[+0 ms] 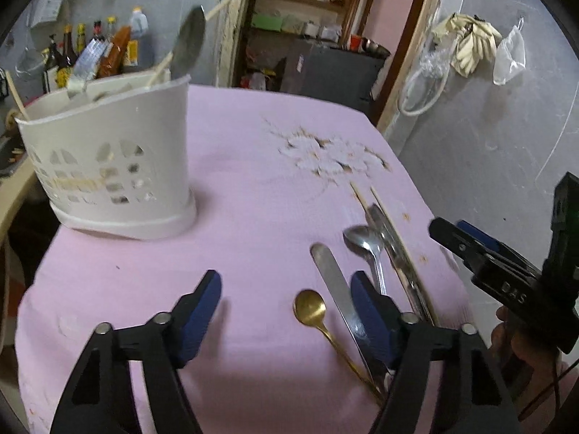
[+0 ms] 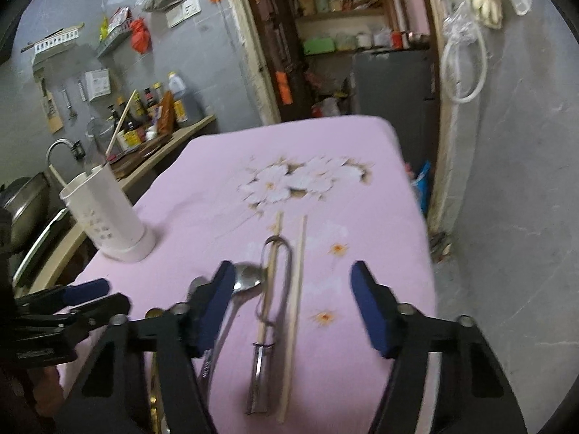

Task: Organize utensils
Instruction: 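Move the left tool toward the gold spoon while the right tool approaches the silver spoon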

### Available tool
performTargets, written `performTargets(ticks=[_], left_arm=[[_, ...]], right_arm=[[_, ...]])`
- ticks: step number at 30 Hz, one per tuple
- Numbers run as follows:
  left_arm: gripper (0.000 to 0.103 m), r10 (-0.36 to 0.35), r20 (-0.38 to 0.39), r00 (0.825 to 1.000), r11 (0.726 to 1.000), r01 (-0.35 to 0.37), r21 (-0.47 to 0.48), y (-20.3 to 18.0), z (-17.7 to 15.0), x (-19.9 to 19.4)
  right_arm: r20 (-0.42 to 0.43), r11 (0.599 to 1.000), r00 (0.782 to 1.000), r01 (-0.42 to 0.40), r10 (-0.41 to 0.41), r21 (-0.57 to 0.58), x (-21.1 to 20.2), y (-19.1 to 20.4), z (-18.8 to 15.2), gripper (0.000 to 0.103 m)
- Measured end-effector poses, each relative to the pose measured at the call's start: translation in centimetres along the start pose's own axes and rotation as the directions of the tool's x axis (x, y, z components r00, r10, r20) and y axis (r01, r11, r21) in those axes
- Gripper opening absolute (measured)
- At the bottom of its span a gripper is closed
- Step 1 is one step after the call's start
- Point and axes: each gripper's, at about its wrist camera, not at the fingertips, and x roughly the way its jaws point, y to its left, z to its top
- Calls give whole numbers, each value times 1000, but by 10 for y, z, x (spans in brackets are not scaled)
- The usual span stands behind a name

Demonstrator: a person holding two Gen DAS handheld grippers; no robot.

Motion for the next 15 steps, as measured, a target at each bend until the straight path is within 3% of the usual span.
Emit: performTargets(ticks=[2, 5, 11, 15], left_arm=[[54, -16, -26, 1000, 1000, 16, -6, 1, -1, 5], [42, -41, -73, 996, 999, 41, -11, 0, -3, 16], [27, -69, -121, 990, 998, 70, 1, -4, -5, 29], [24, -85, -146, 986, 996, 88, 10, -6, -6, 36]], right_arm=[[-20, 1000, 999, -25, 25, -11, 4, 3, -1, 35], [-39, 998, 998, -58, 57, -25, 8, 7, -4, 31], [-91, 990, 988, -129, 123, -60, 15, 19, -10, 20], [-136, 983, 977, -174, 164, -62, 22, 24, -14, 15]])
